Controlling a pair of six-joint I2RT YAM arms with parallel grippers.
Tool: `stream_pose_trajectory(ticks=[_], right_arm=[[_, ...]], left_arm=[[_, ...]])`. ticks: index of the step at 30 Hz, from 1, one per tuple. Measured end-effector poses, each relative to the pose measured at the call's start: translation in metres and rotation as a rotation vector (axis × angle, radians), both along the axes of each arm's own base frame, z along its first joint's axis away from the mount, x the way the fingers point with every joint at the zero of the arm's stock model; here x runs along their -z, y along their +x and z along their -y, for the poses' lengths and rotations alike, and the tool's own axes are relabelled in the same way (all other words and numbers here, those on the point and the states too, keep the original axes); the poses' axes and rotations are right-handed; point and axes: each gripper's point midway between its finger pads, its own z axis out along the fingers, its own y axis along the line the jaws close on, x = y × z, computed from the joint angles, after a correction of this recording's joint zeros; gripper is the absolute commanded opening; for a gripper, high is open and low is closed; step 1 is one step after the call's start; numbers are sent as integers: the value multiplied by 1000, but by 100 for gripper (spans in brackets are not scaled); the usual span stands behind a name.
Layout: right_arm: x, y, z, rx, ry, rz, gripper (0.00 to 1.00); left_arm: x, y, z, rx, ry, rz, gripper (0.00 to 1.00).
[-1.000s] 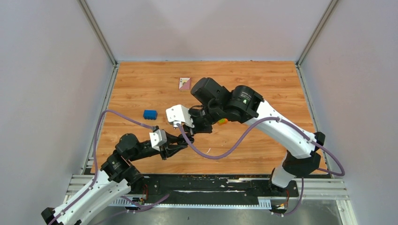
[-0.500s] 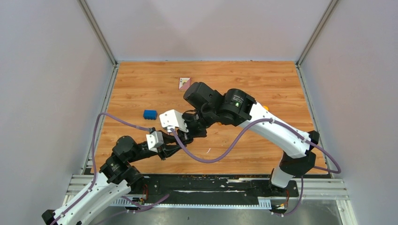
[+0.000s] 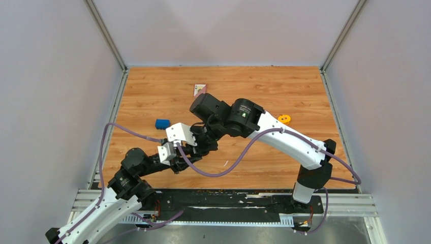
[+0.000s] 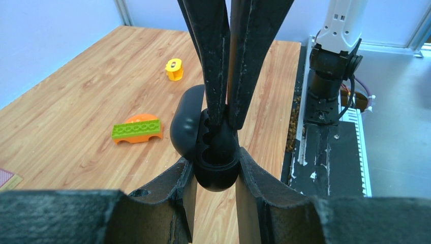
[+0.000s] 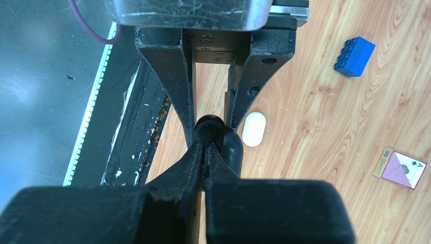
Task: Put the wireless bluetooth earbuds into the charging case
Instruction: Place the earbud in the charging case.
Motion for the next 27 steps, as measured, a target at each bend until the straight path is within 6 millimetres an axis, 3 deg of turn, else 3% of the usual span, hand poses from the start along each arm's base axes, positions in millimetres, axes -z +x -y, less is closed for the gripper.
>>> stream_pose_trajectory(ticks=[12,17,27], right_arm=[[6,5,-3,11,-18,21,0],[6,6,-3,14,-19,29,18],[-1,5,4,13,-9,53,34]], left_arm=[[0,0,0,-2,-2,1,0],[0,1,-1,-6,-3,1,0],[0,1,-1,-11,-4,-2,0]])
